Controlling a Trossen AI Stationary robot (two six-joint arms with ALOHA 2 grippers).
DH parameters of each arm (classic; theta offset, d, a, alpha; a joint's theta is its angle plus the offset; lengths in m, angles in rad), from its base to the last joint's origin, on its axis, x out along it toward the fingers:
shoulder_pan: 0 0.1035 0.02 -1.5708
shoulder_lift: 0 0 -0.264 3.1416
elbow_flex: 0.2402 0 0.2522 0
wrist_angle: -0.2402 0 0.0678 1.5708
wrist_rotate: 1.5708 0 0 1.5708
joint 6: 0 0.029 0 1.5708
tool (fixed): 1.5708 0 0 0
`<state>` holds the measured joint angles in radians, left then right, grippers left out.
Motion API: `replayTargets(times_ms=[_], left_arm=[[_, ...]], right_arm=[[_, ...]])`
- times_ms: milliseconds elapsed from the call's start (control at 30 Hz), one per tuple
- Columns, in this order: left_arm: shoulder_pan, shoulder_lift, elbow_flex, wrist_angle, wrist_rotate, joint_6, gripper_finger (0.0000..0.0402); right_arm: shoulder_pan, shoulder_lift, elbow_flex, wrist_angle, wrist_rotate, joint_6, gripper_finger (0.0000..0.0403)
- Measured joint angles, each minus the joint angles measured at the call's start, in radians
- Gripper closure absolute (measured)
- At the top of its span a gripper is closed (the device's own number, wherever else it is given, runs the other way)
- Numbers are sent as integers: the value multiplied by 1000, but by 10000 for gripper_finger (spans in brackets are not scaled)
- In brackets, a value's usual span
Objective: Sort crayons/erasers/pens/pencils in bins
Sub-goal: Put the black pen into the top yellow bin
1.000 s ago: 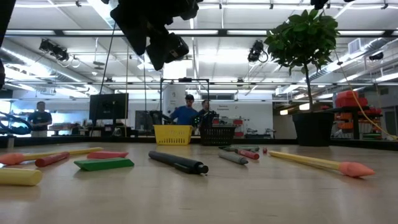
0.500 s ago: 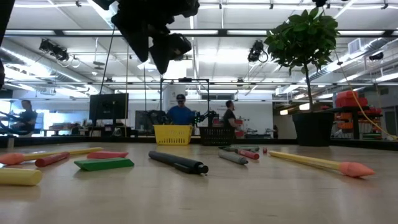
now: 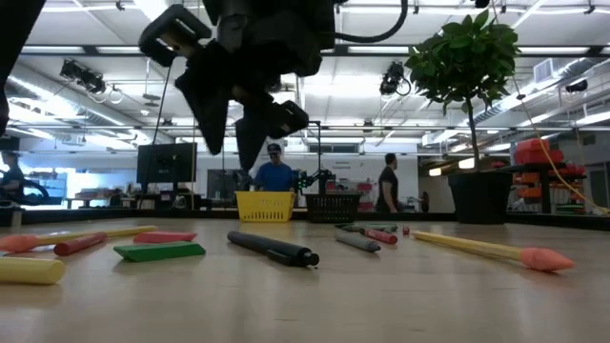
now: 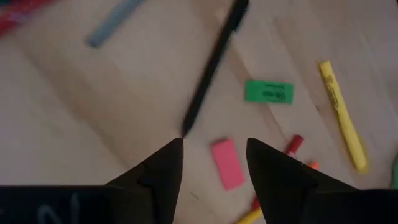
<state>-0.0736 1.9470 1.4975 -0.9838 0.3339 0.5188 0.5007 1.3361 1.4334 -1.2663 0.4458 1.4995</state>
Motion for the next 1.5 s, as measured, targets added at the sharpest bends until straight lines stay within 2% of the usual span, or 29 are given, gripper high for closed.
replayTargets(times_ms=[300, 400, 667, 867, 1067, 1300, 1400, 1500], left_arm=[[-68, 28, 2, 130, -36, 90, 240], [-82, 64, 0, 112, -51, 123, 241], [-105, 144, 0, 137, -124, 115, 249], [-103, 169, 2, 166, -131, 55, 266], [-102, 186, 5, 181, -131, -15, 291], [-103, 189, 4, 186, -137, -17, 348], [-103, 181, 4, 155, -137, -18, 368], [-92, 151, -4, 65, -139, -57, 370]], right_arm=[[39, 0, 0, 0, 0, 38, 361], [59, 0, 0, -1, 0, 52, 361], [123, 0, 0, -19, 17, 163, 361], [168, 0, 0, -20, 49, 210, 361], [208, 0, 0, -21, 127, 257, 361], [230, 0, 0, -28, 132, 262, 361], [247, 0, 0, -27, 129, 281, 361], [270, 0, 0, -27, 127, 311, 361]])
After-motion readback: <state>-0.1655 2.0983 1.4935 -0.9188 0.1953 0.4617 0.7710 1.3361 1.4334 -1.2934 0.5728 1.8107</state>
